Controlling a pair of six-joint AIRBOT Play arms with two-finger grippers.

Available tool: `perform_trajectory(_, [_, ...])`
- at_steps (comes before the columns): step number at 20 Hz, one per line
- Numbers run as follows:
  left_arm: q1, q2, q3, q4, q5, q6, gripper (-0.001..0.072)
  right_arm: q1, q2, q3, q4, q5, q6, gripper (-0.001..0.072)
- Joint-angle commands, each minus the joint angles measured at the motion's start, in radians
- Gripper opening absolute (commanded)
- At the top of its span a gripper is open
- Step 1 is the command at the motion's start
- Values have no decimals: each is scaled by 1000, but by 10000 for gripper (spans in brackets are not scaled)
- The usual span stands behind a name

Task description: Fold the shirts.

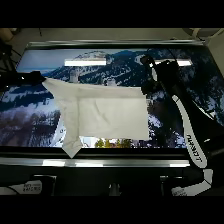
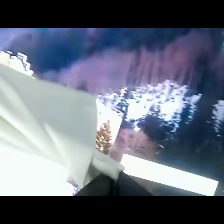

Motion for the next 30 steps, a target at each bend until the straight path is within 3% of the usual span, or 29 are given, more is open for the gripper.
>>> perform_trajectory(1, [-22, -114, -11, -5, -122, 8, 27, 0, -53, 0, 64, -71, 34, 23])
perform_trajectory(2, [-24, -118, -11, -5, -141, 8, 78, 0, -44, 18, 45, -61, -8, 73])
perform_trajectory(4, [-2, -118, 22, 10, -215, -20, 551, 0, -13, 77, -12, 18, -123, 445])
perform_trajectory(5, [18, -118, 48, 45, -270, -80, 570, -1, 11, 102, -58, 68, -195, 573])
perform_trajectory(7, [59, -106, 66, 137, -398, -179, 540, -34, 53, 114, -102, 170, -281, 564])
perform_trajectory(8, [71, -93, 47, 174, -454, -179, 486, -70, 61, 114, -68, 237, -283, 545])
perform_trajectory(10, [76, -52, -58, 215, -488, -172, 486, -173, 60, 87, 100, 369, -293, 415])
perform_trajectory(14, [62, 8, -414, 13, -364, -64, 520, -277, 60, -84, 401, 434, -385, 386])
perform_trajectory(18, [37, 4, -539, -61, -182, -20, 520, -266, 60, -201, 427, 437, -429, 390])
perform_trajectory(23, [0, 4, -533, -68, -64, -18, 485, -268, 60, -278, 416, 399, -442, 393])
perform_trajectory(24, [-10, 4, -533, -68, -47, -18, 406, -267, 60, -294, 420, 390, -441, 442])
perform_trajectory(26, [-18, 4, -529, -67, -33, -17, 31, -267, 60, -328, 420, 386, -441, 471])
perform_trajectory(30, [-10, 25, -529, -67, -34, 1, 26, -267, 62, -457, 539, 357, -446, 508])
